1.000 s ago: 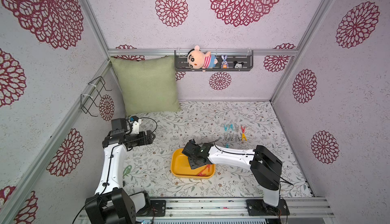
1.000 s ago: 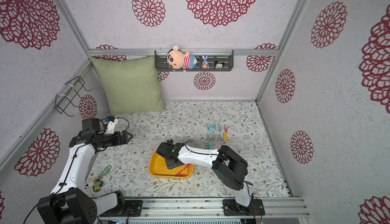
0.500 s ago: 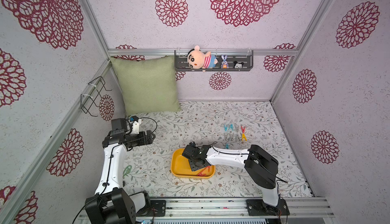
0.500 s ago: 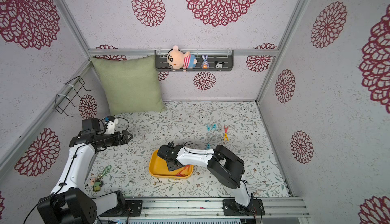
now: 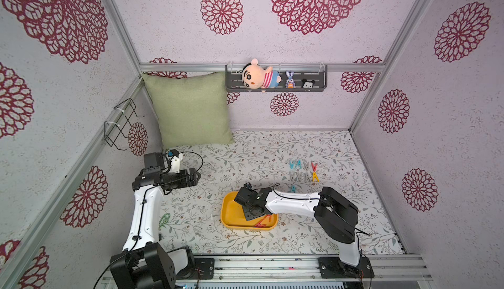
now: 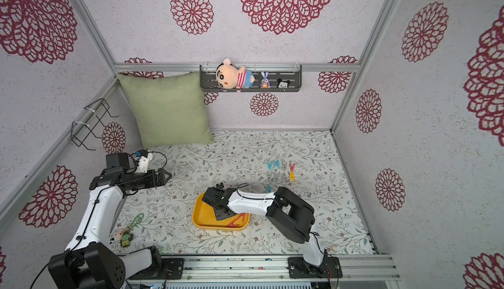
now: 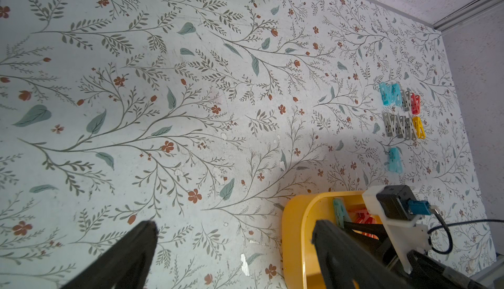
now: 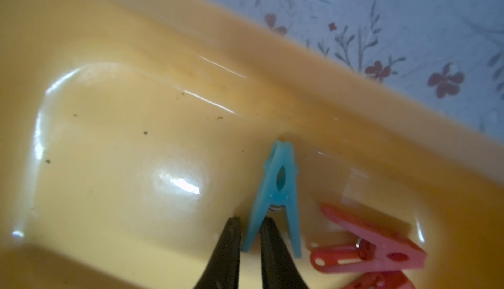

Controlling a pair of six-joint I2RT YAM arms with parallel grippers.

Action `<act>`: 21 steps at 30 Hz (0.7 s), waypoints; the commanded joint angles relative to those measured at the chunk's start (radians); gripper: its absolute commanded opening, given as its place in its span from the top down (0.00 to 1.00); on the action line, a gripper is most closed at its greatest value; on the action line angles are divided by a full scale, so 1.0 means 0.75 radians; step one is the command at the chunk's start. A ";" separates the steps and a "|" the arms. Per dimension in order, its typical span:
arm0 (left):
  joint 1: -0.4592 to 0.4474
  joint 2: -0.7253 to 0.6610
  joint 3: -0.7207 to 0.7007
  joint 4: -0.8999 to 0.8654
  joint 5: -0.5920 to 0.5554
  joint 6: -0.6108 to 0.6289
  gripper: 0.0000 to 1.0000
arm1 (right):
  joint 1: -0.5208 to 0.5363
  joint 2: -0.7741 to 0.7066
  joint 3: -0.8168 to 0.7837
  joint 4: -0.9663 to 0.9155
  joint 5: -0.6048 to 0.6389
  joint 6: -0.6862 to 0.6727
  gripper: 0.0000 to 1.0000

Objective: Take the clothespins out of the storage box
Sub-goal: Pick up the clothespin from the storage box.

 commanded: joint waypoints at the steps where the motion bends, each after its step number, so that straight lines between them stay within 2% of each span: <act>1: 0.014 -0.023 -0.010 0.024 0.023 0.018 0.02 | 0.004 0.006 0.005 -0.037 0.048 0.000 0.93; 4: 0.013 -0.022 -0.010 0.025 0.022 0.016 0.03 | 0.010 -0.002 0.007 -0.037 0.055 -0.004 1.00; 12: 0.013 -0.022 -0.013 0.024 0.025 0.020 0.03 | 0.051 -0.080 0.015 -0.016 0.077 -0.057 1.00; 21: 0.013 -0.026 -0.012 0.022 0.032 0.020 0.03 | 0.090 -0.268 -0.136 0.191 -0.028 -0.148 1.00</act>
